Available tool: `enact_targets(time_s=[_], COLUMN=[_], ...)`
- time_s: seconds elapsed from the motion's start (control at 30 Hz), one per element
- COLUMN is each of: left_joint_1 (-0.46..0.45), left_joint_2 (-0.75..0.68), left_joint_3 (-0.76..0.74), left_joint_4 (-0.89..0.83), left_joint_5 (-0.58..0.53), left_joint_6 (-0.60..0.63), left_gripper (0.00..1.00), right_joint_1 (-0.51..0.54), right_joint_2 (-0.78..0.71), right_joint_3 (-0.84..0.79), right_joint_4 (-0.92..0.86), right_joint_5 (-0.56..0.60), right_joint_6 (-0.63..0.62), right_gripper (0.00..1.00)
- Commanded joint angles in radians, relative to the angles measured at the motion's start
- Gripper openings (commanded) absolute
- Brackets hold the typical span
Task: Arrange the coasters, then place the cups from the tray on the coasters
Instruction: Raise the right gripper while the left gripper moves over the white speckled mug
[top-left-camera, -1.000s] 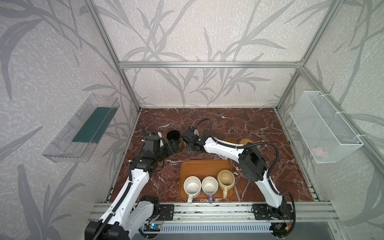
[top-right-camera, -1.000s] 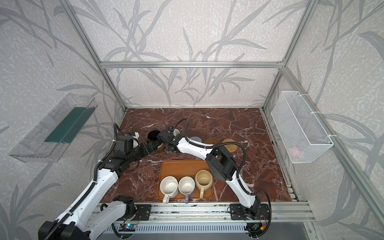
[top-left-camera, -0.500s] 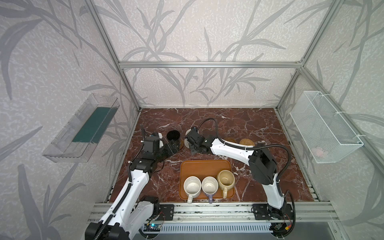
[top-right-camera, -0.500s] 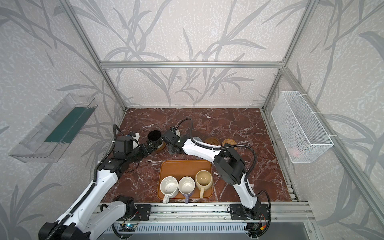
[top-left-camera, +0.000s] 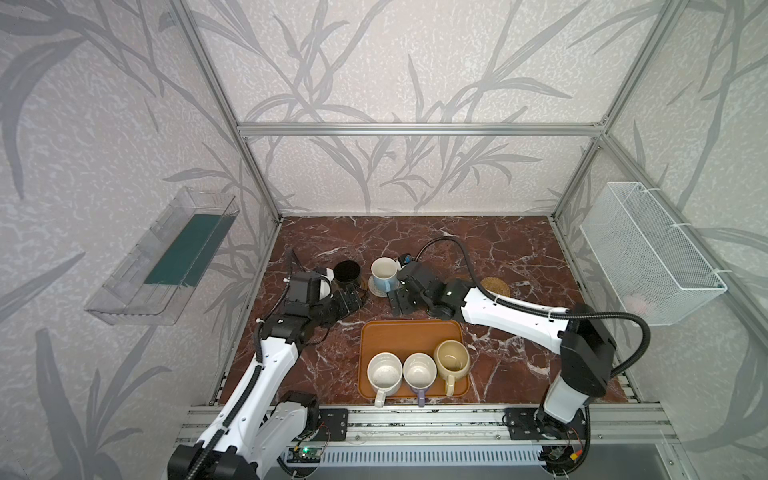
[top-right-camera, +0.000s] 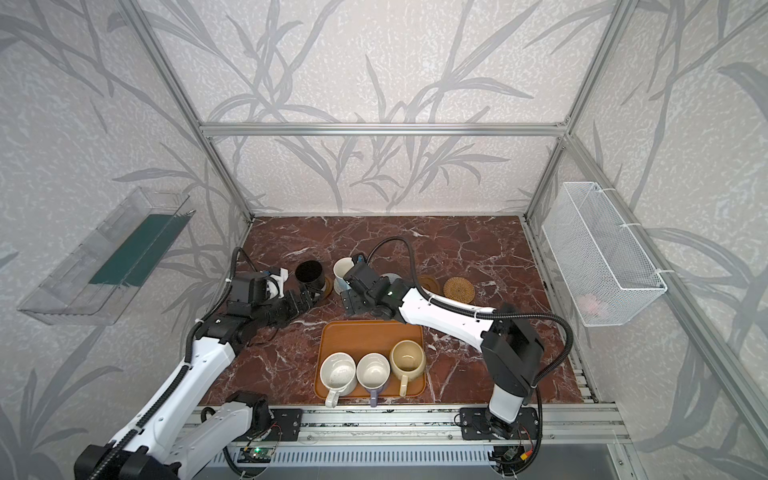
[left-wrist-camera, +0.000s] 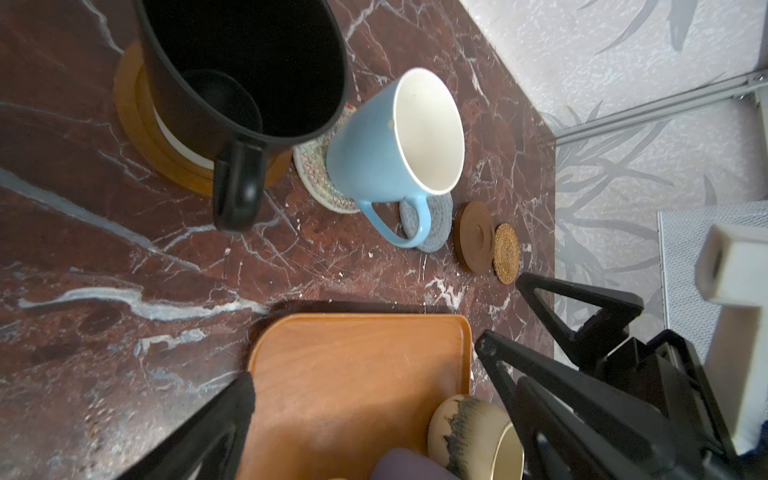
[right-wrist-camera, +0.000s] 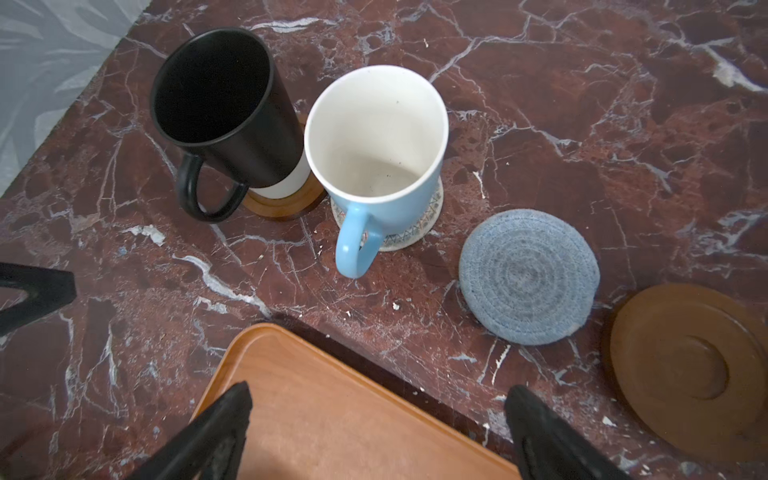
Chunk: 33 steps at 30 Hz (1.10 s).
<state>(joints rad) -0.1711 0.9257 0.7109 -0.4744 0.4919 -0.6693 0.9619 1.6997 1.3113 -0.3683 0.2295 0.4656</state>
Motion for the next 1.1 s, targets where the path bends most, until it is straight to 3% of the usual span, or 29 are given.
enact_targets(time_s=[0.0, 0.2, 0.27, 0.37, 0.6, 1.07], left_joint_1=[-0.094, -0.263, -0.295, -0.389, -0.592, -0.900], left_joint_2=[0.012, 0.033, 0.020, 0.024, -0.002, -0.071], left_joint_3=[0.081, 0.113, 0.110, 0.146, 0.140, 0.062], left_joint_4=[-0.161, -0.250, -0.272, -0.374, -0.433, -0.443], left_joint_5=[-0.075, -0.187, -0.217, -0.369, -0.491, -0.562], left_joint_6=[0.072, 0.046, 0.031, 0.011, -0.103, -0.313], left_gripper=[0.99, 0.99, 0.99, 0.99, 0.99, 0.99], right_joint_1=[-0.003, -0.002, -0.002, -0.002, -0.002, -0.002], right_joint_2=[-0.100, -0.263, -0.304, -0.362, -0.459, -0.501], right_joint_3=[-0.067, -0.254, -0.288, -0.323, -0.432, -0.470], right_joint_4=[0.013, 0.079, 0.070, 0.048, 0.116, 0.146], right_joint_5=[-0.006, 0.005, 0.000, -0.010, -0.056, -0.114], right_joint_6=[-0.019, 0.039, 0.042, 0.024, 0.023, 0.033], right_gripper=[0.95, 0.99, 0.99, 0.99, 0.99, 0.99])
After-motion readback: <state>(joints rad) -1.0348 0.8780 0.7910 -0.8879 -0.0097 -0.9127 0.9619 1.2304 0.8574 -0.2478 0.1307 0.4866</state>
